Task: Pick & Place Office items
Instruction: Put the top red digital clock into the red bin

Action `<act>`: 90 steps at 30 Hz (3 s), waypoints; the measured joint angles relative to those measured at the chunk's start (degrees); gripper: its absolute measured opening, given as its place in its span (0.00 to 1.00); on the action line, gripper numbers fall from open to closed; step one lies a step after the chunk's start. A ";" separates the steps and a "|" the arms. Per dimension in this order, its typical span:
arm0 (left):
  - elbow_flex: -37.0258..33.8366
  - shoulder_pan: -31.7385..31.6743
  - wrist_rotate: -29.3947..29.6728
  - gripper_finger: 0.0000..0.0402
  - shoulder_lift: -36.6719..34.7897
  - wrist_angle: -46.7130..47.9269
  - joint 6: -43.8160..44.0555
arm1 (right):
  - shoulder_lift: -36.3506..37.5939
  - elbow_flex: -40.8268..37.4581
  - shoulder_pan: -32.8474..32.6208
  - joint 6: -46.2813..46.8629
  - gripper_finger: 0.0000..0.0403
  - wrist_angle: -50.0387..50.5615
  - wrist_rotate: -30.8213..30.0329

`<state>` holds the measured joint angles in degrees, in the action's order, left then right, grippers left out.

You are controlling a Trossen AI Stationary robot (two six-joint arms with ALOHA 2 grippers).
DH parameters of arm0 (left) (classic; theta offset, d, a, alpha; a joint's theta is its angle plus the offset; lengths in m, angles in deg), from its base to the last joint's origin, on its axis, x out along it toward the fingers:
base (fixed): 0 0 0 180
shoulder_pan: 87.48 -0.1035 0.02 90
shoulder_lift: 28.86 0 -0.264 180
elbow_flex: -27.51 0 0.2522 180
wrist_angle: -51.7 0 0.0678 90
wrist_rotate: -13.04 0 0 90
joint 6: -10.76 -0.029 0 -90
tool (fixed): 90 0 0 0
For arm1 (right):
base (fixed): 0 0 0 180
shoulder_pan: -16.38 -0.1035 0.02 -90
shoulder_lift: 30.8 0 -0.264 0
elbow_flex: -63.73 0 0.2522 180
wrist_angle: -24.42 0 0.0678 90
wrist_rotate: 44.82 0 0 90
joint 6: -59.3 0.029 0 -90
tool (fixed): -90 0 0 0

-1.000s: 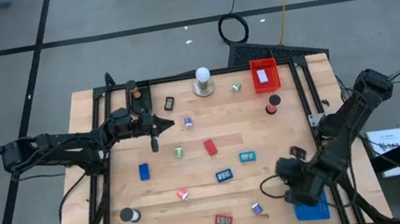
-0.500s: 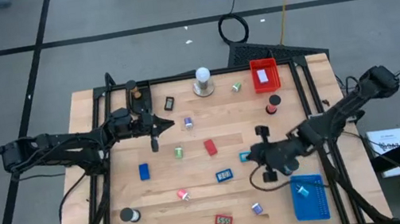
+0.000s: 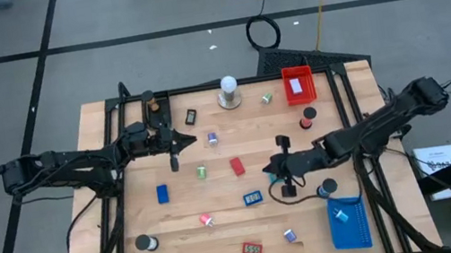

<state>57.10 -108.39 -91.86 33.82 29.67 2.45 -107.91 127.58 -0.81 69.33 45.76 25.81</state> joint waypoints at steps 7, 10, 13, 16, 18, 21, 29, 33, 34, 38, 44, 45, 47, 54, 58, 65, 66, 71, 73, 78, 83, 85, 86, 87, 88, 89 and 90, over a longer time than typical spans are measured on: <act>-0.01 0.00 0.00 0.09 0.00 -0.26 0.00 | -4.09 0.02 0.66 2.14 0.10 -3.40 0.09; -0.02 0.00 0.00 0.09 0.00 -0.43 0.00 | -6.30 0.04 1.48 2.28 0.17 -5.12 0.08; -0.02 0.00 0.00 0.09 0.00 -0.41 0.00 | -8.25 0.04 2.27 2.29 0.25 -7.49 0.09; -0.01 0.00 0.00 0.09 0.00 -0.40 0.00 | -9.91 0.04 3.18 2.34 0.34 -9.01 0.06; -0.01 0.00 0.00 0.09 0.00 -0.42 0.00 | -10.75 0.04 3.83 3.00 0.40 -10.54 0.02; -0.02 0.00 0.00 0.09 0.00 -0.40 0.00 | -11.42 0.04 4.83 6.48 0.49 -11.37 0.02; -0.02 0.00 -0.02 0.09 -0.01 -0.39 0.00 | -20.77 5.17 7.33 16.92 0.66 -11.95 0.15; -0.02 0.00 -0.02 0.09 0.00 -0.47 0.00 | -27.09 14.15 8.71 19.24 0.67 -3.25 0.46; -0.02 0.00 0.00 0.09 -0.02 -0.52 0.00 | -28.25 16.16 8.99 19.72 0.67 -0.85 0.42; -0.01 0.00 -0.01 0.09 -0.01 -0.68 0.00 | -32.76 21.81 10.02 22.91 0.69 2.32 2.07; -0.02 0.00 0.00 0.09 0.00 -0.76 0.00 | -34.79 22.70 11.24 28.10 0.73 4.57 1.60; -0.02 0.00 -0.01 0.09 -0.01 -0.77 0.00 | -34.79 22.69 11.34 28.56 0.74 4.42 1.54; -0.02 0.00 -0.02 0.09 -0.02 -0.83 0.00 | -34.79 22.69 11.32 29.27 0.76 4.23 1.04; -0.02 0.00 -0.02 0.09 0.00 -0.85 0.00 | -36.76 22.72 11.10 29.42 0.76 4.42 -0.03; -0.02 0.00 -0.01 0.09 -0.01 -0.90 0.00 | -37.00 22.75 11.20 29.81 0.74 5.32 0.16; -0.02 0.00 -0.02 0.09 0.00 -1.27 0.00 | -37.17 22.67 11.47 26.95 0.63 7.99 1.91; -0.02 0.00 -0.02 0.09 0.00 -1.27 0.00 | -37.15 22.71 11.60 26.22 0.60 8.30 2.74; -0.02 0.00 -0.01 0.09 -0.01 -1.31 0.00 | -37.02 22.73 12.06 23.51 0.47 9.08 3.17; -0.02 0.00 -0.02 0.09 0.00 -1.31 0.00 | -36.57 22.73 12.34 22.40 0.43 10.47 3.54; -0.02 0.00 0.00 0.09 -0.01 -1.31 0.00 | -36.30 22.84 13.48 21.31 0.40 13.89 5.87; -0.02 0.00 0.00 0.09 -0.01 -1.31 0.00 | -36.28 22.93 14.67 18.12 0.47 16.70 7.21; -0.02 0.00 -0.02 0.09 -0.02 -1.31 0.00 | -36.15 22.93 15.25 17.33 0.50 17.64 8.08; -0.02 0.00 -0.01 0.09 0.00 -1.31 0.00 | -35.71 22.90 15.38 17.09 0.51 18.12 8.07; -0.02 0.00 -0.01 0.09 -0.02 -1.30 0.00 | -35.25 22.82 15.52 16.63 0.52 18.82 8.00; -0.01 0.00 -0.02 0.09 -0.02 -1.29 0.00 | -34.83 22.71 15.66 16.03 0.53 19.80 8.02; -0.02 0.00 0.00 0.09 -0.01 -1.30 0.00 | -34.35 22.67 15.84 15.48 0.54 20.33 7.98; -0.02 0.00 -0.02 0.09 0.00 -1.31 0.00 | -33.77 22.62 16.02 15.01 0.56 20.98 7.83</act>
<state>57.08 -108.39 -91.88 33.81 28.36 2.45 -141.68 150.20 15.20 84.34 66.74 33.64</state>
